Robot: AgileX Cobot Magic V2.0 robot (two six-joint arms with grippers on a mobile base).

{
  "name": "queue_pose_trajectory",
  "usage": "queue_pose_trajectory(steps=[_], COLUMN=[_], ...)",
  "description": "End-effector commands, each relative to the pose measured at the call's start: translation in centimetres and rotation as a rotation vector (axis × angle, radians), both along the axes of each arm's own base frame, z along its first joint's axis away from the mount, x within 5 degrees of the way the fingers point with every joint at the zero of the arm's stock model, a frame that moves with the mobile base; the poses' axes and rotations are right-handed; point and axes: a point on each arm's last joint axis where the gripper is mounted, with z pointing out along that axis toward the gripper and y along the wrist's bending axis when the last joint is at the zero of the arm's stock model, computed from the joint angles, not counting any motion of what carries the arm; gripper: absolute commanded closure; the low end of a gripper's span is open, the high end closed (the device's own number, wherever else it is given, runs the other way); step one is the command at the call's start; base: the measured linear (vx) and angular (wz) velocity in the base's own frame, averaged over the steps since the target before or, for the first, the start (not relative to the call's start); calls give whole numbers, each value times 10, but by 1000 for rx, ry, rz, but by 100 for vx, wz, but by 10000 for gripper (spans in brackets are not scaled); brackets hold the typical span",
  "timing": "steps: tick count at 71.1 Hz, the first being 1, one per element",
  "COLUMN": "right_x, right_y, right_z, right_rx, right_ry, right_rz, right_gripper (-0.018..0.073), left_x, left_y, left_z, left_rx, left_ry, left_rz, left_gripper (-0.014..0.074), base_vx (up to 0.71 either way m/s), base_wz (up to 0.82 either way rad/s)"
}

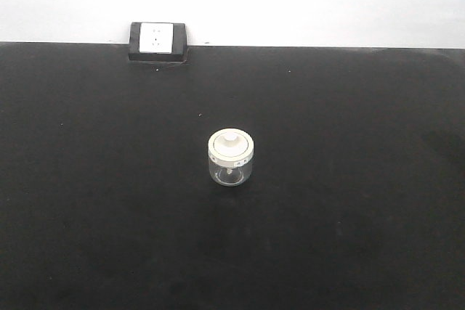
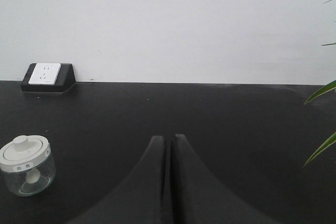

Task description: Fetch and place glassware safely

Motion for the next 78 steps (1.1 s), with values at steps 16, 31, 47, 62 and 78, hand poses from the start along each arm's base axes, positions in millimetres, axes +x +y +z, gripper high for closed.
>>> queue_pose_trajectory(steps=[16, 31, 47, 62, 78], right_x=[0, 0, 0, 0, 0], right_y=[2, 2, 2, 2, 2], right_z=[12, 12, 12, 12, 12], right_rx=[-16, -16, -16, -16, -16], right_ry=[-67, -67, -67, -67, -67], right_rz=[23, 23, 23, 23, 23], right_gripper=[563, 563, 563, 563, 563], left_x=[-31, -23, -21, -21, -21], left_y=[0, 0, 0, 0, 0], left_z=[-46, -74, -85, -85, -85], left_rx=[-14, -14, -18, -18, -18], left_ry=[-121, -98, -111, -109, -109], left_rz=[-4, -3, -3, -3, -3], left_gripper=[603, 603, 603, 603, 603], base_vx=[0, 0, 0, 0, 0], base_wz=[0, 0, 0, 0, 0])
